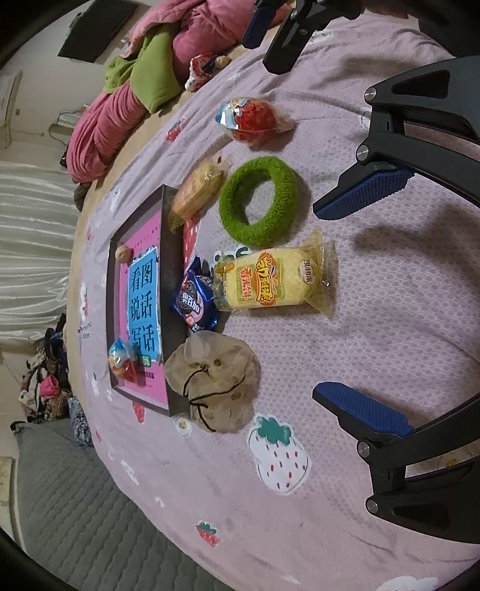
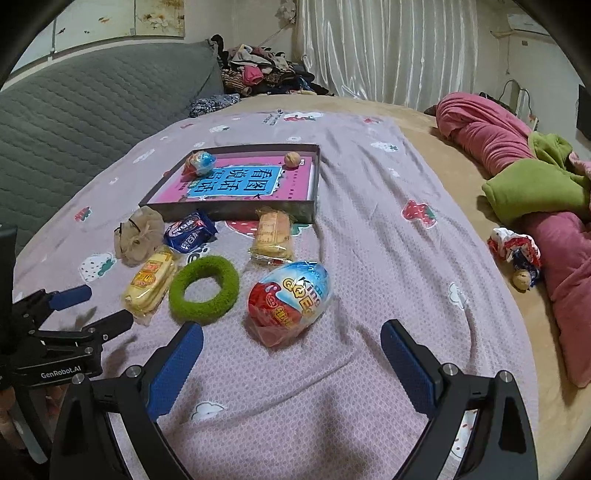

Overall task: Organize objects
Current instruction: 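Move left tool to the yellow bread pack while right tool approaches the Kinder egg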

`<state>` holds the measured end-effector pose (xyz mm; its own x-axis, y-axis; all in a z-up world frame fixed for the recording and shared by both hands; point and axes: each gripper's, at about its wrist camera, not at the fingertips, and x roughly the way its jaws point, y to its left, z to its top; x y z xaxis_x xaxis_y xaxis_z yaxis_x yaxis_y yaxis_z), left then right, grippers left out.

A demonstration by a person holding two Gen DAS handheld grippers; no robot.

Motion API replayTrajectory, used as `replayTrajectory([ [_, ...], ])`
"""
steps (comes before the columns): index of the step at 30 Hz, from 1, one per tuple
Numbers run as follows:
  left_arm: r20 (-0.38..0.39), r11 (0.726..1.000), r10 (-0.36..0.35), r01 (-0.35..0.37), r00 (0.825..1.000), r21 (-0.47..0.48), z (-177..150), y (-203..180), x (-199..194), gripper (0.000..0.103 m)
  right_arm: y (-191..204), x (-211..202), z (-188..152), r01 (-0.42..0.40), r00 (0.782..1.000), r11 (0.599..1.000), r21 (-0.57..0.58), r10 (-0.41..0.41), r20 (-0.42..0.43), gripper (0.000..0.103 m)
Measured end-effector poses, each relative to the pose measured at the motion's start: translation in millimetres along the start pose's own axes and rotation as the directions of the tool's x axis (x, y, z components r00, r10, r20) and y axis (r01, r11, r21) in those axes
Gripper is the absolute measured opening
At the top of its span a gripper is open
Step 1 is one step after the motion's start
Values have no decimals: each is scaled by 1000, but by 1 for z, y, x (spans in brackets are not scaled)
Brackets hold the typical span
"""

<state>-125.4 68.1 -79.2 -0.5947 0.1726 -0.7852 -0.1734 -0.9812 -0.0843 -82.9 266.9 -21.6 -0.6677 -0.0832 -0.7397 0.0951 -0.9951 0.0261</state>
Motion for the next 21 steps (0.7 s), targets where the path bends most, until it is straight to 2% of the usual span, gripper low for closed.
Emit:
replayTrajectory([
  [13, -19, 1000, -3, 3, 1000, -18, 9, 3, 19, 90, -7, 30, 13, 6, 999, 995, 102, -1, -45, 97],
  [21, -25, 999, -6, 5, 1000, -44, 18, 10, 29, 90, -9, 50, 19, -24, 997, 989, 143, 35, -69, 97],
])
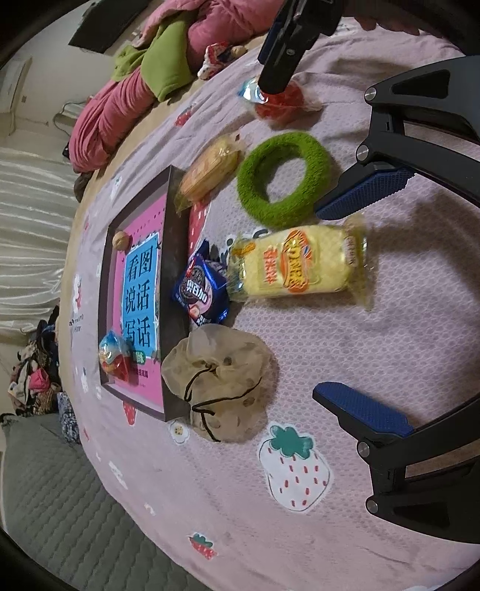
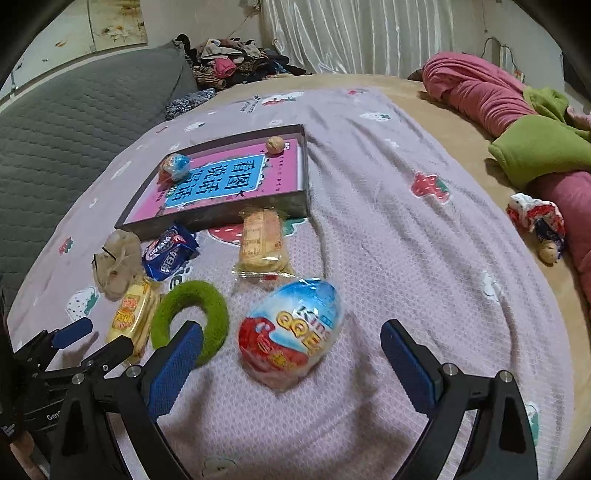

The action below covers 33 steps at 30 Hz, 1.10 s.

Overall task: Organize objects
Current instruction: 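Move left tool to the yellow bread pack while right tool approaches the Kinder egg, then close left tool on the yellow bread pack while right tool grasps the Kinder egg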

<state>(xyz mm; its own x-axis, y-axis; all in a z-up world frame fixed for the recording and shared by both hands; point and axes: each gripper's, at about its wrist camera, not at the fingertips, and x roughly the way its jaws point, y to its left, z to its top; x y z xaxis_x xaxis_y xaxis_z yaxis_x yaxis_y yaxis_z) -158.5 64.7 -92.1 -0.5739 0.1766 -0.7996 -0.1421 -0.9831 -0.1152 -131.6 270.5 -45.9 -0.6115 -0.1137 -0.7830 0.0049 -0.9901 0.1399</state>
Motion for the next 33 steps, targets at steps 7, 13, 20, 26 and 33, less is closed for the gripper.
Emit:
replayTrajectory([
  [7, -4, 1000, 5, -5, 1000, 2, 9, -2, 11, 90, 6, 12, 4, 4, 1000, 1000, -9, -4, -10, 90],
  [13, -17, 1000, 2, -2, 1000, -13, 12, -3, 22, 90, 5, 22, 2, -12, 999, 1000, 15, 13, -39, 78],
  [20, -31, 999, 15, -16, 999, -30, 15, 1, 33, 90, 5, 29, 2, -37, 998, 999, 15, 38, -50, 61],
  [26, -25, 1000, 24, -24, 999, -11, 16, -3, 37, 74, 7, 34, -3, -47, 997, 998, -39, 45, -57, 56],
  [33, -26, 999, 43, -43, 999, 4, 15, -6, 34, 40, 7, 28, -5, -55, 998, 995, -78, 53, -31, 55],
])
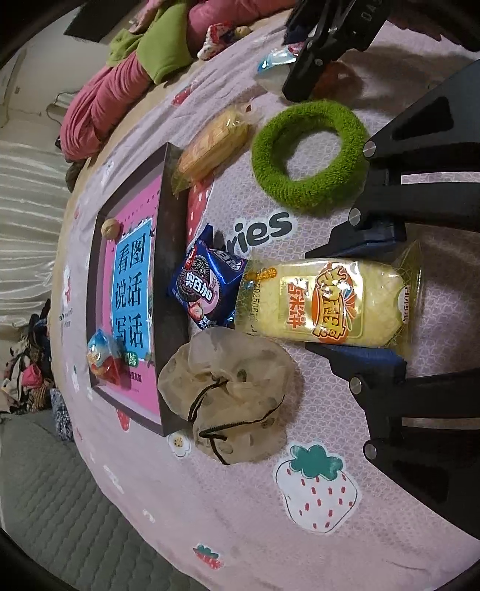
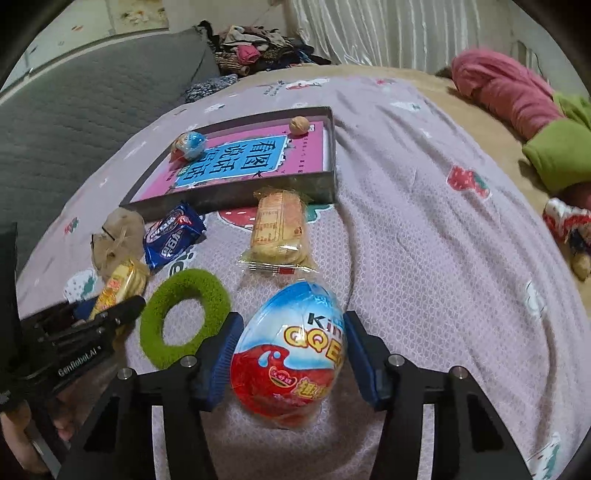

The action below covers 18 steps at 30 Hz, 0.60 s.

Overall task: Organize objects
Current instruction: 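Close left tool on the yellow bread pack while right tool grasps the Kinder egg, then lift the bread pack and Kinder egg and carry them toward the tray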

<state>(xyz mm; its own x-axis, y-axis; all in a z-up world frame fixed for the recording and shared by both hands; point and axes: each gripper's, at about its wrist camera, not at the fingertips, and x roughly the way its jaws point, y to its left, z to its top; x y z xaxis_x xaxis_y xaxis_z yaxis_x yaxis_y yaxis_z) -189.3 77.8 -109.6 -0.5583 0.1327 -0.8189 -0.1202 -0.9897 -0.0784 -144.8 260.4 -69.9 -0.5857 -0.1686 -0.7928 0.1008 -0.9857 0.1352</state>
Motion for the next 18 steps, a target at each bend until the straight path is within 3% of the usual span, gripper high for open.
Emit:
replayTrajectory([
  [18, 43, 1000, -16, 17, 999, -11, -14, 9, -42, 40, 30, -40, -6, 8, 999, 995, -98, -4, 44, 55],
])
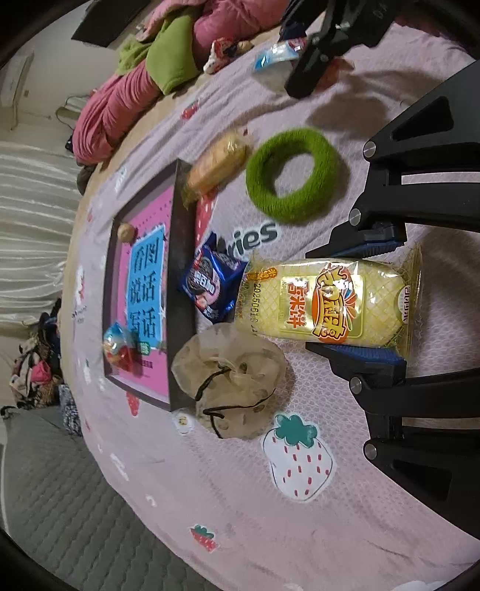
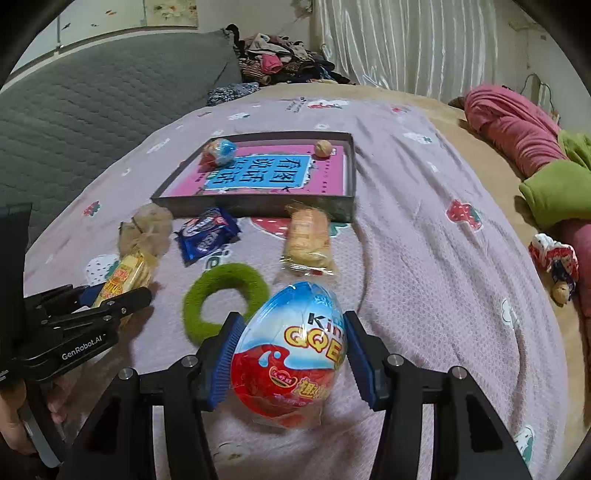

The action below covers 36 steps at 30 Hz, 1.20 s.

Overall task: Organize objects
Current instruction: 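Lift the bread pack and Kinder egg and carry them toward the tray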

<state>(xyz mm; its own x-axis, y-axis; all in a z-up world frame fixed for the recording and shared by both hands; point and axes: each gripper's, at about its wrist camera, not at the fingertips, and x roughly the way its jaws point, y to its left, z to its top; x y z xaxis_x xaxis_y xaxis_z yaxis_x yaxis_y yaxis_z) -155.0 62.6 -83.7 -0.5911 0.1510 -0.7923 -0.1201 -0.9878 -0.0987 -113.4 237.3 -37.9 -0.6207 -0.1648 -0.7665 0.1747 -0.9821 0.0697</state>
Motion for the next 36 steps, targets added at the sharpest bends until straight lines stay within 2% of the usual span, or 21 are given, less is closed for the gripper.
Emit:
replayTrajectory([
  [18, 92, 999, 46, -46, 995, -6, -10, 19, -74, 40, 62, -40, 5, -42, 997, 994, -104, 48, 55, 55],
  [36, 197, 998, 61, -57, 978, -29, 2, 37, -142, 40, 100, -88, 23, -34, 990, 986, -163, 56, 132, 55],
])
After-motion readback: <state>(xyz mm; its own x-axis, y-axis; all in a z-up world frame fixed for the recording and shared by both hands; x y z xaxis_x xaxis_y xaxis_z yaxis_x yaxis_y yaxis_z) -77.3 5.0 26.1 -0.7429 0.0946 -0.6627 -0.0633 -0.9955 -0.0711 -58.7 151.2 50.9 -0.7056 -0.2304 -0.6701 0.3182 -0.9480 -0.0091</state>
